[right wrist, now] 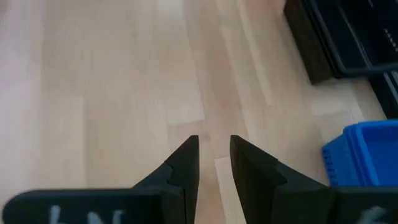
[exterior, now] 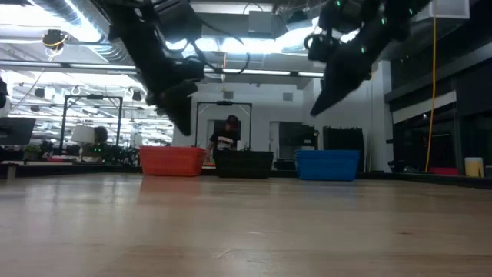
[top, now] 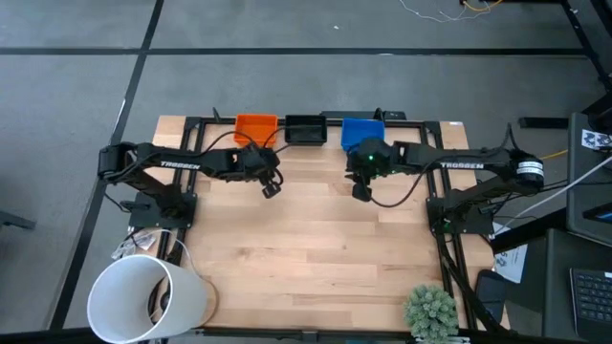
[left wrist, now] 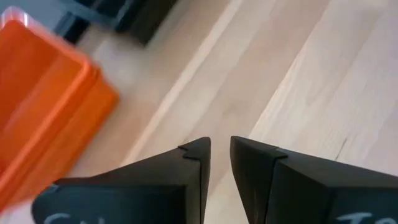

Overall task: Stack baskets by color
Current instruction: Adjust the stacked blue baskets

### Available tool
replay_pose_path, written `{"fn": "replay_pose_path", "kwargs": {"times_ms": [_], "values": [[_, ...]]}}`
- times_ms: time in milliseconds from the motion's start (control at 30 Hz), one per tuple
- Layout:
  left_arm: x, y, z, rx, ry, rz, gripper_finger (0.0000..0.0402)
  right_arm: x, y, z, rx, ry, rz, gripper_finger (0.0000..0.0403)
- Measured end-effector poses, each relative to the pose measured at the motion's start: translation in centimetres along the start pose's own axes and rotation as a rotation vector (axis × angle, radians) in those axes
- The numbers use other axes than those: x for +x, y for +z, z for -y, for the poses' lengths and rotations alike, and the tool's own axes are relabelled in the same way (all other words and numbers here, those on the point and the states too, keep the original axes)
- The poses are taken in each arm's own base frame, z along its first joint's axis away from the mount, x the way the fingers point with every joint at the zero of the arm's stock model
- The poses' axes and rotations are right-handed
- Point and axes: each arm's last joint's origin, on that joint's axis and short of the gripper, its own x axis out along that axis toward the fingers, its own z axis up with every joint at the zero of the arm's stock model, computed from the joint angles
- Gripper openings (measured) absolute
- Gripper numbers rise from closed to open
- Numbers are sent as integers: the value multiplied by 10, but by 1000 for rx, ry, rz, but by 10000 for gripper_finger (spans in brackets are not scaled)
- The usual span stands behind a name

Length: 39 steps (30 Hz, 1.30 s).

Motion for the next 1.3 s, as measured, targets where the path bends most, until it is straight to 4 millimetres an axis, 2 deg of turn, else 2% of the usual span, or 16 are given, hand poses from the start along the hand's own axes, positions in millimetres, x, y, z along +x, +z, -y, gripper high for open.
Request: {"fn": "replay_pose_path", "kwargs": {"times_ms": [200, 367, 467, 700, 1033, 1167, 1300], "values": [[2, -2, 0, -13, 7, -20, 55, 19, -31, 13, 64, -49, -6, 90], [2, -1, 0, -20, 4, -9, 55, 24, -51, 29, 117, -198, -76, 90], [2, -1, 0, -27, 3, -7, 55, 23, -56, 39, 144, -259, -97, 90], [2, -1, 0, -39, 3, -7, 55, 28, -53, 50, 177, -280, -97, 90], [2, 0, 0, -41, 1, -3, 55, 78, -16, 68, 174, -240, -339, 90], [2, 0, 1, -38, -4, -4, 55, 92, -19, 72, 170, -229, -473, 90], [2, 0, 1, -33, -4, -4, 55, 92, -24, 76, 163, -307, -535, 90]]}}
